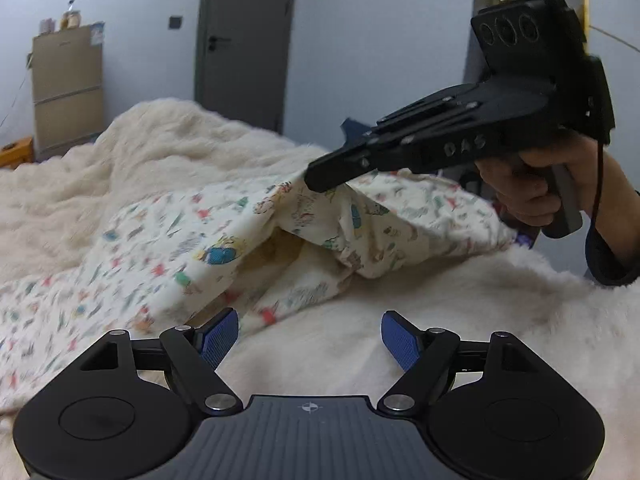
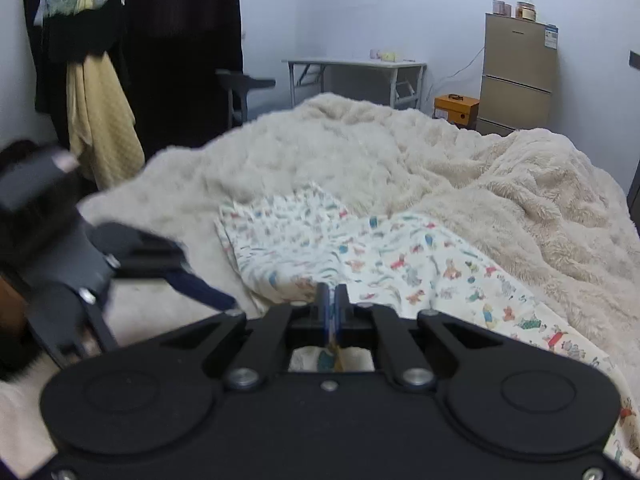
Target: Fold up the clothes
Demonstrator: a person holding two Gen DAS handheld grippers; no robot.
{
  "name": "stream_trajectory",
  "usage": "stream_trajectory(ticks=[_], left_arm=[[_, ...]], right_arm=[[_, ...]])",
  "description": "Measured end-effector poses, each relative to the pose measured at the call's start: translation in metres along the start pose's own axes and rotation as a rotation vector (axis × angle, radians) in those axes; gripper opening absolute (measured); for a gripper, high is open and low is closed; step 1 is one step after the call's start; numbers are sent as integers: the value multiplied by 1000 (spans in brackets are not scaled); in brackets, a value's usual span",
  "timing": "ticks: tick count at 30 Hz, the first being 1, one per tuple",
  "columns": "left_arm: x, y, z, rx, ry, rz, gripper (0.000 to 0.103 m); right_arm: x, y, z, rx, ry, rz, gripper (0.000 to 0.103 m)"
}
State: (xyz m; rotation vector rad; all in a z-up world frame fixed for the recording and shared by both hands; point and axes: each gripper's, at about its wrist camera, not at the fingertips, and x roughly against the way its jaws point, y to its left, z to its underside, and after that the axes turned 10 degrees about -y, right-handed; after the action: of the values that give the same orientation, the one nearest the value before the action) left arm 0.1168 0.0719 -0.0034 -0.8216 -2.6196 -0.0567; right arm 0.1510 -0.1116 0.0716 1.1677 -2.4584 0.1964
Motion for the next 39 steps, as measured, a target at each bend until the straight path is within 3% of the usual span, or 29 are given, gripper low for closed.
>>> stream_trajectory(ticks=[5,10,13,15,16,18,22,24,28,30,31,32,33,35,36,37,39], left_arm=[[-29,2,2,16,-23,39,74],[-57,-14,-9,-118,-113,47,73],[-77,-23,-14,-177,-105,132,73],[-84,-26,-14,-189,-81,188,56],[-88,-29,-12,-202,-60,207,38],[-89,-31,-9,-208,-48,227,19],[-55,-28,-1,-144,-93,363,14],[-33,-29,4,-140,-112,420,13],[-19,-27,15,-116,-115,474,9],[-22,-29,18,-123,-99,435,11],[-23,-30,20,-132,-91,404,18],[-22,-30,21,-137,-82,376,32],[-20,-30,22,-135,-77,360,39],[-17,-31,23,-130,-68,336,53],[-18,-34,24,-127,-65,344,56],[-18,-38,24,-124,-61,352,66],[-24,-46,25,-137,-53,356,72]], right_arm=[[8,-10,-8,-35,-24,-31,0],[7,-11,-11,-36,-17,-51,0],[8,-13,-11,-44,-15,-59,1],[11,-16,-12,-55,-15,-63,1],[12,-18,-12,-60,-15,-68,1],[15,-22,-12,-71,-15,-78,0],[32,-32,-9,-86,-23,-66,0],[42,-37,-3,-97,-23,-53,7],[62,-48,10,-119,-25,-27,11],[71,-53,17,-133,-27,-11,22],[85,-60,27,-173,-37,32,27],[98,-65,36,-213,-49,72,39],[115,-69,45,-251,-68,103,52],[150,-81,68,-356,-111,161,64],[166,-87,80,-421,-126,183,65],[179,-96,94,-496,-133,203,65],[199,-110,123,-652,-153,232,65]])
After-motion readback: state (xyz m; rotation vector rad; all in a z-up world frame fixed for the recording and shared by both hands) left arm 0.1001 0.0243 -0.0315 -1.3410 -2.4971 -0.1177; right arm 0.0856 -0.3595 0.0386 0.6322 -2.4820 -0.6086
